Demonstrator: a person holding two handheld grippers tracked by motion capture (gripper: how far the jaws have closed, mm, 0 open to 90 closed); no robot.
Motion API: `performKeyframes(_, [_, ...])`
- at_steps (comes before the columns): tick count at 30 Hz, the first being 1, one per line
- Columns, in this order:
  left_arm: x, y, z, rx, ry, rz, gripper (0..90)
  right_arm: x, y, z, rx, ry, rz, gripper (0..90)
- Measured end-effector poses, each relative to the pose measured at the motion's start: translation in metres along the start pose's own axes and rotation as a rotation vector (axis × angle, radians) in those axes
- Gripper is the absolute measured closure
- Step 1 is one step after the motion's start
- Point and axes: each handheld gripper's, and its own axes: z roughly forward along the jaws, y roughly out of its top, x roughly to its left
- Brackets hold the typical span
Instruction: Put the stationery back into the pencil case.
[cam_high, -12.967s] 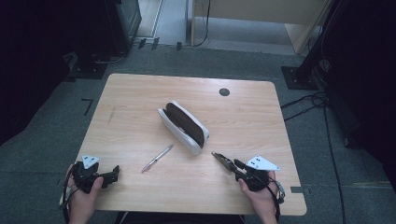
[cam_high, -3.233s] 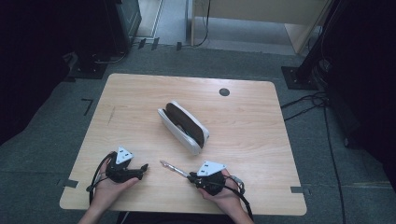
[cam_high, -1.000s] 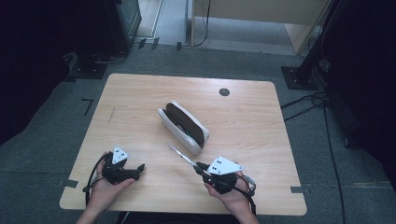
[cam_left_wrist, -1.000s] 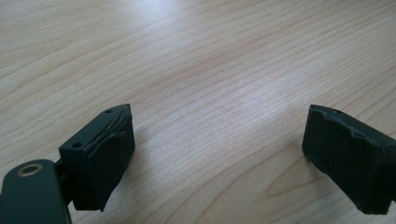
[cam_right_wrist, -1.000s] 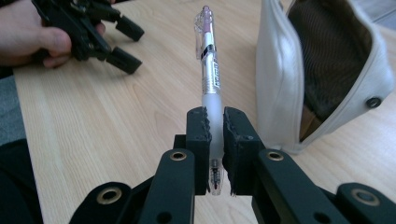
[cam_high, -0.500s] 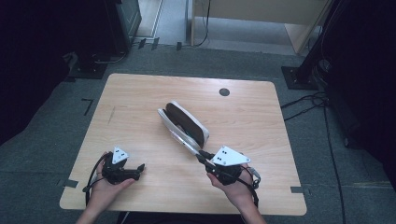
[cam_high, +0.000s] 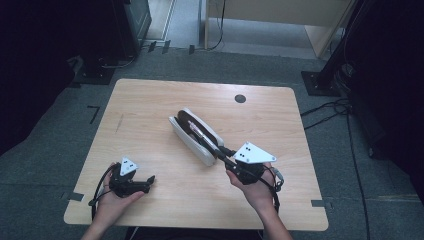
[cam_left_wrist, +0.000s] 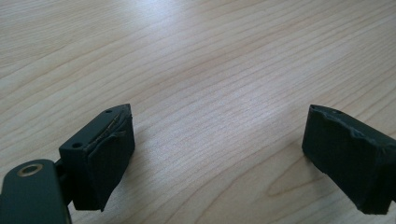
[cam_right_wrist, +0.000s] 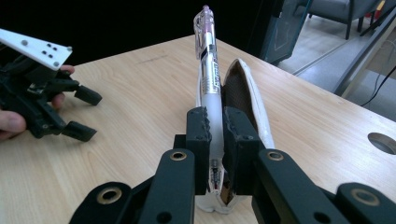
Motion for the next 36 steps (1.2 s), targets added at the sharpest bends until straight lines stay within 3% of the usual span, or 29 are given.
performKeyframes(11, [0.0, 0.0, 0.0, 0.0, 0.0, 0.0, 9.6, -0.012, 0.006, 0.021, 0.033, -0.005, 0.012, 81.4])
performKeyframes(24, [0.0, 0.0, 0.0, -0.002, 0.0, -0.001, 9.6, -0.016, 0.011, 0.051, 0.122, -0.007, -0.004, 81.3])
performKeyframes(36, [0.0, 0.0, 0.0, -0.001, 0.0, -0.001, 9.6, -0.021, 0.018, 0.063, 0.171, -0.011, -0.003, 81.1])
